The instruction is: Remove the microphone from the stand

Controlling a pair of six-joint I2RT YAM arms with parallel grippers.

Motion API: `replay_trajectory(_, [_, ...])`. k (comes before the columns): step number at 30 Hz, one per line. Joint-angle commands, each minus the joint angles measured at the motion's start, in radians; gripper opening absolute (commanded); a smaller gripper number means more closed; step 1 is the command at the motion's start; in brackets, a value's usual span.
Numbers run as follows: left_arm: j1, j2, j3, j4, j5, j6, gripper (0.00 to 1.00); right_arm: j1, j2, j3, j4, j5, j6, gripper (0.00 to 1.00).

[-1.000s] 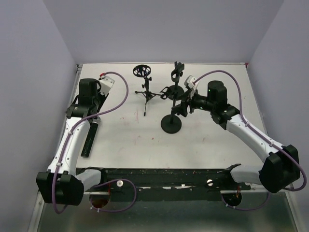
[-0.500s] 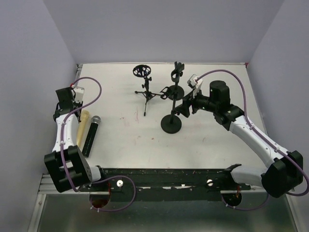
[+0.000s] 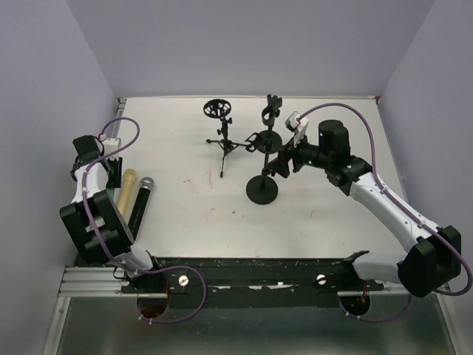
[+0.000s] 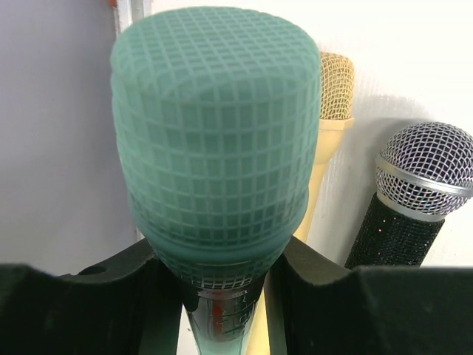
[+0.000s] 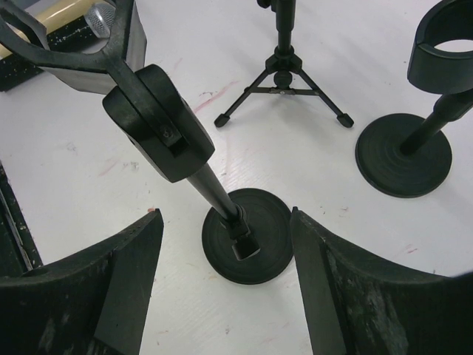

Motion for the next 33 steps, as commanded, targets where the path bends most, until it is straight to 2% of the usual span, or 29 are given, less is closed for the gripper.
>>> replay_trajectory(1, [0.012,0.033,-0.010,-0.005,0.062,0.033,0.18,0.004,0.013,0.036,-0.039,-0.020,0.010,0.77])
replay_trajectory(6, [0.017,0.079,0.003,-0.043,0.070,0.019,0.25,0.002,0.018,0.034,-0.032,-0.031,0.018,0.77])
replay_trajectory(16, [0.023,0.130,0.003,-0.044,0.061,0.010,0.33,0.002,0.019,0.019,0.000,-0.058,0.033,0.76])
replay_trajectory(23, [0.025,0.158,0.019,-0.065,0.077,-0.001,0.48,0.002,0.013,0.017,-0.007,-0.055,0.033,0.77])
replay_trajectory(33, [0.025,0.169,0.021,-0.079,0.081,-0.010,0.54,0.002,-0.002,0.004,-0.007,-0.054,0.033,0.77])
